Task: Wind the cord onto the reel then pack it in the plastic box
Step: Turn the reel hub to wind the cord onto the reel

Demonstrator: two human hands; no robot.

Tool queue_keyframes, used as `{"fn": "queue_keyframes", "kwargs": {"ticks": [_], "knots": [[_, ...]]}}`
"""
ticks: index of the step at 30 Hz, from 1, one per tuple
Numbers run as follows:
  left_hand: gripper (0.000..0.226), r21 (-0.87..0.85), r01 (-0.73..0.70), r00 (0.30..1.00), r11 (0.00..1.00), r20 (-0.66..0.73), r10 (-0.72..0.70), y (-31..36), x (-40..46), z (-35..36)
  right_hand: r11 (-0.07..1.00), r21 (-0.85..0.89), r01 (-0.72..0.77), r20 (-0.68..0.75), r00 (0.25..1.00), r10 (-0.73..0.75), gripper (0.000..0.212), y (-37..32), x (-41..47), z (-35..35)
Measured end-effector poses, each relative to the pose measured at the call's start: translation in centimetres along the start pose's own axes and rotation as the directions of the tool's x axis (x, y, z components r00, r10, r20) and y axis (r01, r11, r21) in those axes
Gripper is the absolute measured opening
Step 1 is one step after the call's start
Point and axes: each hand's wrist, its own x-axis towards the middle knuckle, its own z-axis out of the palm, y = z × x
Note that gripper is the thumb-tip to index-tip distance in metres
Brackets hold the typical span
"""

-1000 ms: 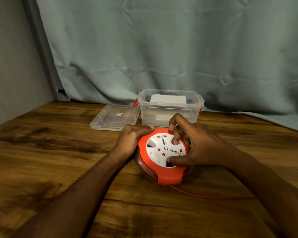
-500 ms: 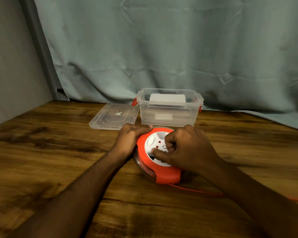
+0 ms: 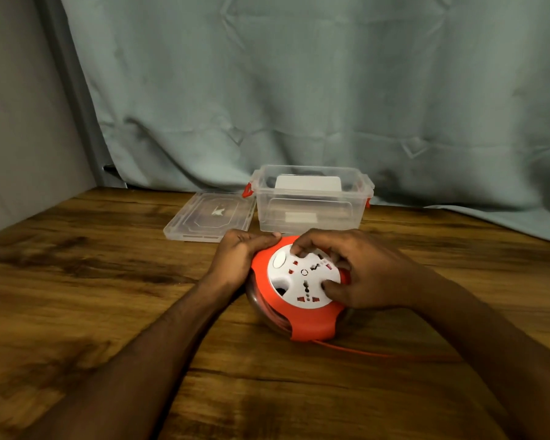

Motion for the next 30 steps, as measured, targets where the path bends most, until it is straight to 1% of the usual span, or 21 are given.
{"fn": "queue_keyframes", "kwargs": {"ticks": [4, 6, 8, 13, 16, 21, 24, 27, 30], "knots": [[0.035, 0.021, -0.023, 1.000, 0.999, 0.015, 0.023, 0.0, -0.1, 0.0, 0.996, 0.071, -0.050, 0.030, 0.998, 0.048, 0.080, -0.3, 0.0, -0.8], [0.038, 0.028, -0.025, 0.999, 0.999, 0.028, 0.024, -0.1, -0.1, 0.0, 0.996, 0.056, -0.063, 0.031, 0.998, 0.061, 0.087, -0.6, -0.1, -1.0], [0.038, 0.031, -0.020, 0.999, 0.999, 0.031, 0.019, -0.2, -0.1, -0.1, 0.998, 0.009, -0.069, 0.016, 0.998, 0.068, 0.088, -0.9, -0.1, -0.9], [0.035, 0.027, -0.005, 1.000, 1.000, 0.030, 0.004, -0.3, 0.1, -0.2, 0.991, -0.111, -0.080, -0.037, 0.996, 0.077, 0.074, -1.4, -0.2, -0.6], [0.030, 0.035, -0.002, 1.000, 0.999, 0.022, 0.001, -0.3, 0.2, -0.1, 0.981, -0.173, -0.088, -0.105, 0.992, 0.070, 0.063, -1.7, -0.2, 0.1], [0.026, 0.026, 0.010, 1.000, 1.000, 0.020, -0.011, -0.2, 0.2, -0.2, 0.977, -0.194, -0.087, -0.165, 0.985, 0.055, 0.051, -2.2, 0.1, 1.1], [0.028, 0.013, 0.014, 1.000, 1.000, 0.026, -0.014, -0.1, 0.1, -0.2, 0.977, -0.192, -0.096, -0.238, 0.970, 0.049, 0.046, -2.6, 0.4, 1.8], [0.029, 0.021, 0.018, 0.999, 1.000, 0.034, -0.019, -0.1, 0.1, -0.3, 0.980, -0.170, -0.101, -0.298, 0.954, 0.047, 0.048, -2.7, 0.6, 2.7], [0.026, 0.036, 0.029, 0.998, 0.999, 0.058, -0.031, 0.2, -0.1, -0.2, 0.981, -0.143, -0.132, -0.286, 0.954, 0.087, 0.049, -2.7, 0.9, 3.3]]}}
